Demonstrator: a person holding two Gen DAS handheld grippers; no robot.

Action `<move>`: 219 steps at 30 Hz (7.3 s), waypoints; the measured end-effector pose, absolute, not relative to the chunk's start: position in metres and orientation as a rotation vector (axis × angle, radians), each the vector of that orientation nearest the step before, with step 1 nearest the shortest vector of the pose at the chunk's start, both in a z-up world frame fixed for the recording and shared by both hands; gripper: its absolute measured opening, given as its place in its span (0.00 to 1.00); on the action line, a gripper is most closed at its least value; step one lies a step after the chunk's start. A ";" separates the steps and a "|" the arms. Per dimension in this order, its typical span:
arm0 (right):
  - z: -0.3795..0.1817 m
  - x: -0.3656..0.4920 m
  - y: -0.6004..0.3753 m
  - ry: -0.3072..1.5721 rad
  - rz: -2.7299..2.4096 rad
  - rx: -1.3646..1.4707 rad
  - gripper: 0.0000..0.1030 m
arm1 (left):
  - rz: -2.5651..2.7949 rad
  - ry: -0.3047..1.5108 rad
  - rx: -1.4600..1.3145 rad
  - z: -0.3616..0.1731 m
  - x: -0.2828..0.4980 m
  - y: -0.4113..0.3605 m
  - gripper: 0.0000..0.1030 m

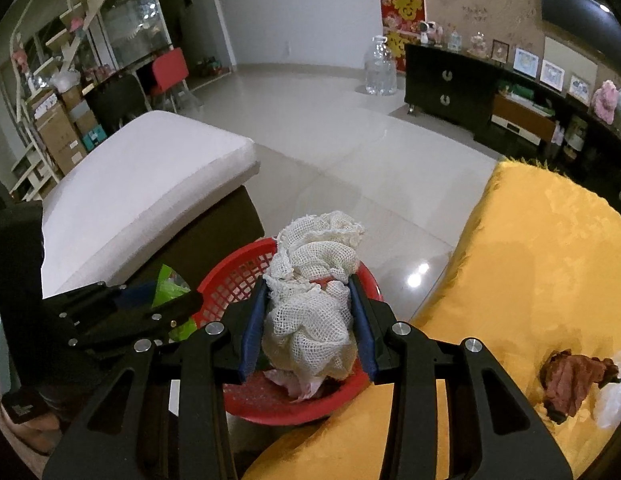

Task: Collect trash
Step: 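Carry green packet and mesh cloth over the red wastebasket and open both grippers, then move both grippers back over the table toward the brown cloth and foam nets, then grasp a yellow foam net with the left gripper while the right gripper grasps the clear plastic bag, then carry the foam net and plastic bag over the red wastebasket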

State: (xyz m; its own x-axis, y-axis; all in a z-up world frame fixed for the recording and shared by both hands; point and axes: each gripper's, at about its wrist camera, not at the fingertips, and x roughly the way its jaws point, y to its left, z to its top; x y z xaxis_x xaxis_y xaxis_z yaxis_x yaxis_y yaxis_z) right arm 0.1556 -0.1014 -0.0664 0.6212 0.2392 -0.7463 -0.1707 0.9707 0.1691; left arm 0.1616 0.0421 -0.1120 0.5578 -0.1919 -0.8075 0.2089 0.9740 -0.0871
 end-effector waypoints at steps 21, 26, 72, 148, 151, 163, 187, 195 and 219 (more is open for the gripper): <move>-0.074 0.152 -0.110 0.877 0.216 0.124 0.54 | -0.236 0.982 0.042 -0.124 0.163 0.037 0.73; -0.067 0.138 -0.118 0.855 0.191 0.101 0.55 | -0.224 0.958 0.033 -0.113 0.157 0.042 0.75; -0.104 -0.049 -0.305 0.842 -0.364 0.214 0.68 | -0.491 0.933 0.220 -0.105 0.089 -0.089 0.78; -0.150 0.043 -0.417 0.904 -0.458 0.230 0.84 | -0.658 0.982 0.304 -0.150 0.121 -0.187 0.21; -0.157 0.047 -0.418 0.918 -0.463 0.218 0.84 | -0.648 0.984 0.298 -0.149 0.123 -0.181 0.21; -0.171 0.042 -0.422 0.963 -0.437 0.245 0.50 | -0.621 0.974 0.279 -0.142 0.122 -0.164 0.21; -0.075 -0.025 -0.369 0.784 -0.417 0.237 0.48 | -0.599 0.841 0.217 -0.075 0.097 -0.124 0.21; -0.046 -0.029 -0.339 0.731 -0.374 0.216 0.48 | -0.563 0.792 0.178 -0.050 0.092 -0.100 0.21; -0.013 0.013 -0.252 0.690 -0.173 0.141 0.48 | -0.416 0.765 0.100 -0.030 0.099 -0.035 0.21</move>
